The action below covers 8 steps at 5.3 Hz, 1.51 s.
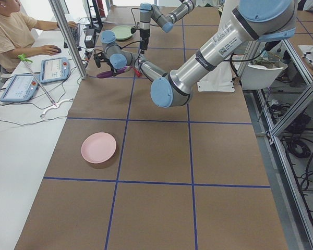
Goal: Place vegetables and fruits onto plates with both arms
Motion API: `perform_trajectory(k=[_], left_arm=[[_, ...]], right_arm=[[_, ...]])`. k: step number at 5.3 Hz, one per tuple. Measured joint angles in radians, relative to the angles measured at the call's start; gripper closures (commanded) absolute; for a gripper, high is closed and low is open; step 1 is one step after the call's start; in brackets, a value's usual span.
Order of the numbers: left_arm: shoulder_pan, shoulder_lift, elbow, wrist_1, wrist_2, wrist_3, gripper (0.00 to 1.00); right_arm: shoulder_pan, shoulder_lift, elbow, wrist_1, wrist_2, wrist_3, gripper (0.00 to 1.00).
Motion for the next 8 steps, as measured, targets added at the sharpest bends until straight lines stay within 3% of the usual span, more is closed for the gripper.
perform_trajectory(k=[2,6,7,8], left_arm=[[-0.073,0.064,0.001,0.000,-0.036,0.129,1.00],[-0.100,0.076,0.002,0.001,-0.039,0.148,1.00],[-0.118,0.088,0.003,0.005,-0.039,0.187,1.00],[-0.145,0.115,0.005,0.010,-0.040,0.265,1.00]], right_arm=[[-0.078,0.069,-0.063,-0.002,-0.145,0.155,0.00],[-0.106,0.117,-0.156,-0.004,-0.182,0.197,0.02],[-0.112,0.126,-0.169,-0.002,-0.186,0.205,0.27],[-0.121,0.126,-0.172,-0.002,-0.196,0.206,0.99]])
